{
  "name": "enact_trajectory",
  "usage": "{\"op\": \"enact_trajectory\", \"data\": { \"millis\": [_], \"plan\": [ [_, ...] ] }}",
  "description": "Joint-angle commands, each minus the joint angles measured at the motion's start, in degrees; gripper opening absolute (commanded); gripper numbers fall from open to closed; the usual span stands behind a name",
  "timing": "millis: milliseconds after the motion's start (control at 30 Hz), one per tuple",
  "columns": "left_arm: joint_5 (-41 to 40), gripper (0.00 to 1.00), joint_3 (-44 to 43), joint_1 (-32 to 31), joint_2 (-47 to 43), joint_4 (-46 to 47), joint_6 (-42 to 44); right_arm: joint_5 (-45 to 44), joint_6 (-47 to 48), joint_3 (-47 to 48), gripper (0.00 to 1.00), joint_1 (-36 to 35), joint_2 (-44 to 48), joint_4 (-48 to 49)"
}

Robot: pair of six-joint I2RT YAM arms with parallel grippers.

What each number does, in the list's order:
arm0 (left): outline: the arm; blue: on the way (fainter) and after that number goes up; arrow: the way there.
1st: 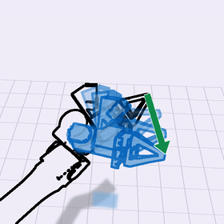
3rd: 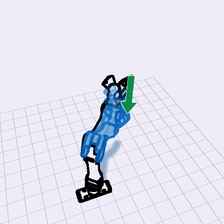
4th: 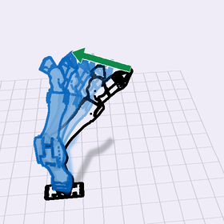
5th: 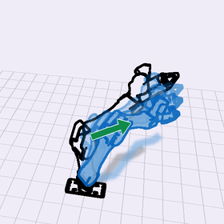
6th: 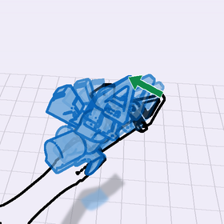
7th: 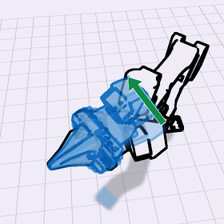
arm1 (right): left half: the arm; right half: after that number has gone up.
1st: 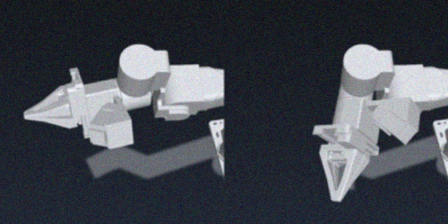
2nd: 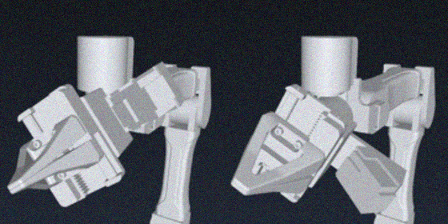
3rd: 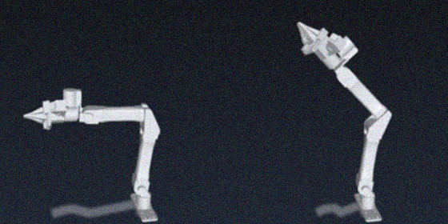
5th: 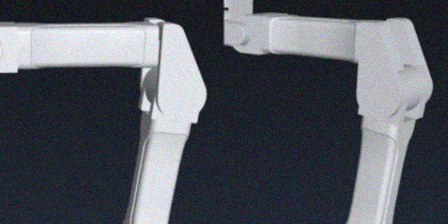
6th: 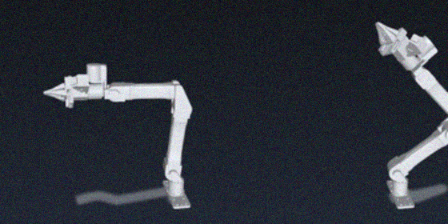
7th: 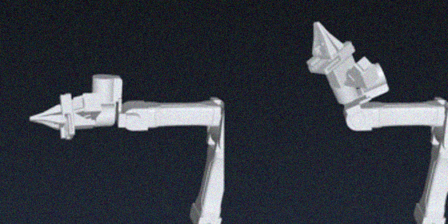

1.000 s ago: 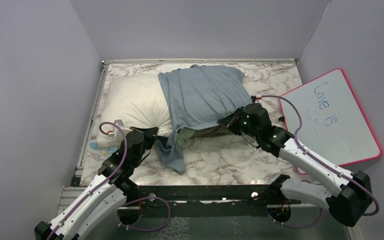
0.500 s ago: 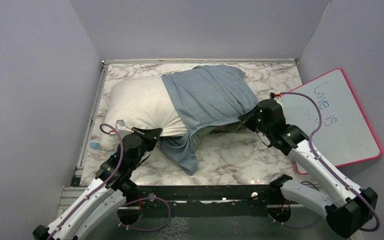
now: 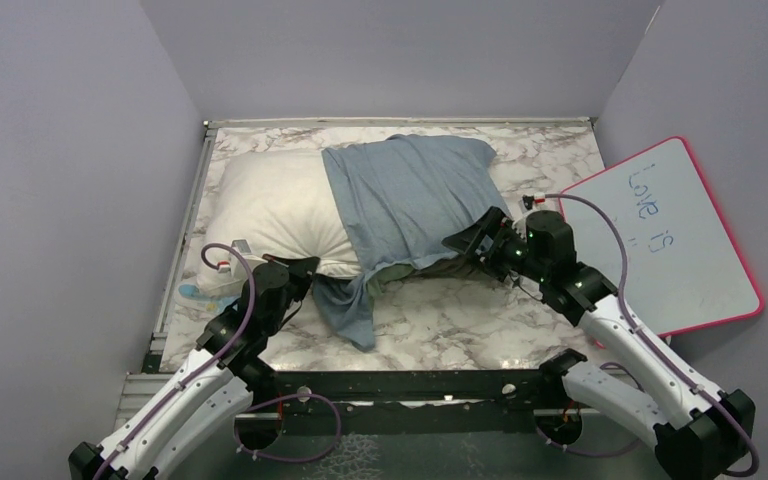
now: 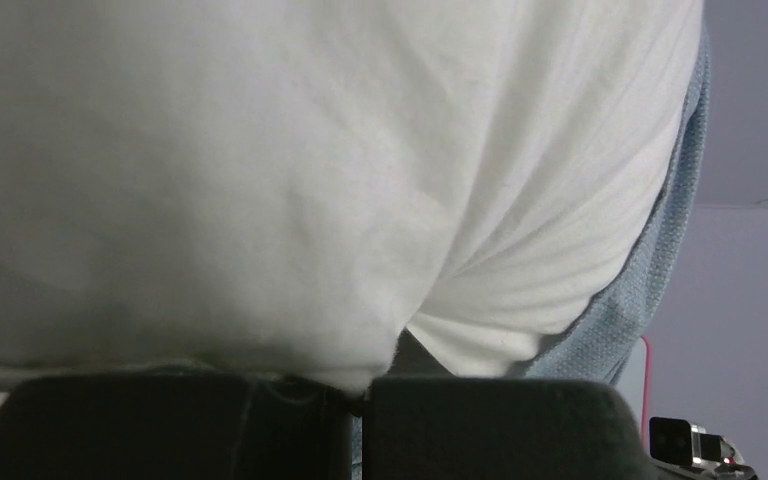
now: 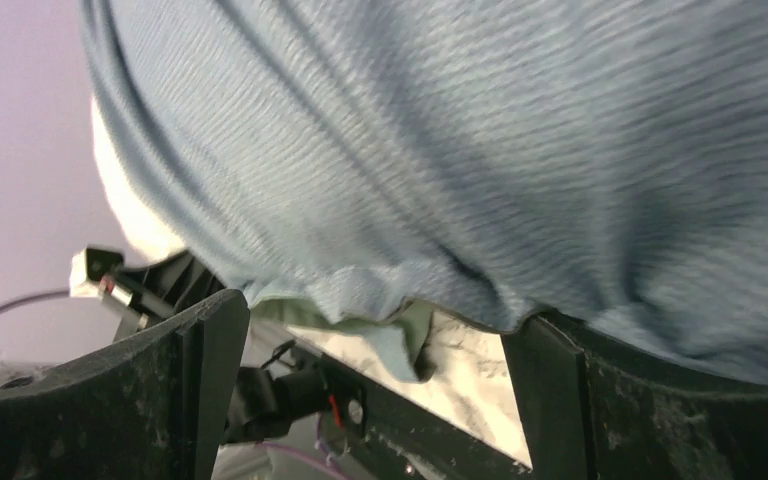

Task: Remove the pillowcase from the pillow
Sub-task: Remove the pillow from the pillowcase.

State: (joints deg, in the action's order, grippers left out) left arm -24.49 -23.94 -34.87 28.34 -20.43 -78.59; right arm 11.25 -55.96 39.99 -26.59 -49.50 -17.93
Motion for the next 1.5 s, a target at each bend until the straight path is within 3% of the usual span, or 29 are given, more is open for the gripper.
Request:
{"op": "enact_trajectory", "data": {
  "millis": [0,200,300,400,500,567,600,700,900,1033,1167,1300,1400,1467],
  "plan": [
    [-1.73,0.0,-0.05,0.51,1.03,4.99,0.36,1.9,-5.24,-1.43,1.0,-5.3,-0.64,7.17],
    [-1.57,0.0,0.08,0.53,0.83,5.23,0.37,-4.6,-9.58,-0.91,0.99,-16.61,-8.28,14.05],
    [-1.61,0.0,0.28,0.42,0.31,5.22,0.23,-4.88,-10.28,1.46,0.87,-17.95,-13.77,17.24],
    [-1.61,0.0,0.3,0.47,-0.27,5.15,0.34,-9.16,-8.88,5.98,0.73,-18.06,-18.12,15.46],
    [-1.74,0.0,0.45,0.43,-0.92,4.91,0.45,-18.75,-8.52,8.67,0.54,-18.02,-19.45,11.84],
    [-1.85,0.0,0.48,0.43,-1.26,4.5,0.45,-24.18,-8.32,8.87,0.21,-18.03,-18.21,9.83],
    [-2.04,0.0,0.46,0.43,-1.42,4.16,0.45,-26.51,-8.37,8.51,0.1,-18.1,-17.09,9.12],
    [-2.83,0.0,0.47,0.44,-2.28,2.75,0.45,-32.65,-7.81,6.83,0.01,-17.99,-12.82,6.69],
    [-5.9,0.0,-0.53,0.47,-5.14,-1.66,1.16,-47.5,-1.52,8.21,0.0,-15.1,-7.17,-6.65],
    [-8.55,0.0,-1.87,0.42,-7.58,-5.59,2.0,-46.85,5.5,8.45,0.0,-7.37,-6.7,-10.7],
    [-9.58,0.0,-1.88,0.48,-9.85,-7.89,1.91,-38.43,9.78,7.33,0.0,-0.6,-6.34,-11.15],
    [-7.6,0.0,-0.84,0.49,-10.1,-7.88,1.43,-22.62,15.49,8.72,0.03,-0.46,-6.58,-9.2],
    [-5.33,0.0,-0.51,0.48,-8.71,-7.8,1.57,-8.64,18.64,9.33,0.19,-0.4,-5.56,-6.7],
    [-4.08,0.0,-0.54,0.48,-7.6,-7.7,1.75,-1.27,19.12,9.37,0.38,-0.4,-4.05,-4.7]
  ]
}}
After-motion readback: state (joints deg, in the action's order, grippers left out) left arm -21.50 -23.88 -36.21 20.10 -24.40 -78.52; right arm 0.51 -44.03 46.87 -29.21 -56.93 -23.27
